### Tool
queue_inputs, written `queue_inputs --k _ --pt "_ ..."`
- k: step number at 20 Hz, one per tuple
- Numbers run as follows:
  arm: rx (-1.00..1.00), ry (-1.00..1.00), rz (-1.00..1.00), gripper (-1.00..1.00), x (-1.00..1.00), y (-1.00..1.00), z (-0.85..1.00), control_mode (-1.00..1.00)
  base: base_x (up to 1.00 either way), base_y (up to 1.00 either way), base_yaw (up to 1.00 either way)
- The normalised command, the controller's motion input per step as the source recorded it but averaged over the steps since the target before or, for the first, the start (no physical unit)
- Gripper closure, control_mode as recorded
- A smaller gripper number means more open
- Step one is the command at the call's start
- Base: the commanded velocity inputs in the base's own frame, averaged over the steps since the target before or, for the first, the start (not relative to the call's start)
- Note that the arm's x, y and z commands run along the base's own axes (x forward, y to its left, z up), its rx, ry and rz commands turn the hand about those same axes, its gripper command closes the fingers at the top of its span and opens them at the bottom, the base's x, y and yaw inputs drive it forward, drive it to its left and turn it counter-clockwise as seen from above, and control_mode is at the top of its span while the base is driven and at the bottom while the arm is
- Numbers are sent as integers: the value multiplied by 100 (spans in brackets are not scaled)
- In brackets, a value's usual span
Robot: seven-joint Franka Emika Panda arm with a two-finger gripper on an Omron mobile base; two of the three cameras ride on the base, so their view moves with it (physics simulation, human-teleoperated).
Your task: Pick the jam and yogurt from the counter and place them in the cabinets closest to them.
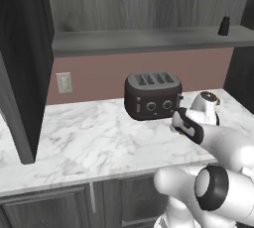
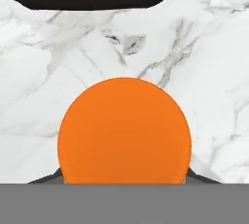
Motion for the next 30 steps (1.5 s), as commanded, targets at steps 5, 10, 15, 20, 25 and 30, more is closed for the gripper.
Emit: queue_inputs --k 5,10,15,20,25,30 --pt "0 -7 0 100 -2 0 98 -100 0 0 0" --pt "0 -6 0 100 -2 0 92 -100 0 0 0" --pt "0 -5 0 100 -2 0 88 -100 0 0 0" --pt "0 -7 0 100 -2 0 91 -100 0 0 0" --pt "0 -6 0 100 0 0 90 -100 0 0 0" --pt "0 -5 0 100 -1 0 81 -100 0 0 0"
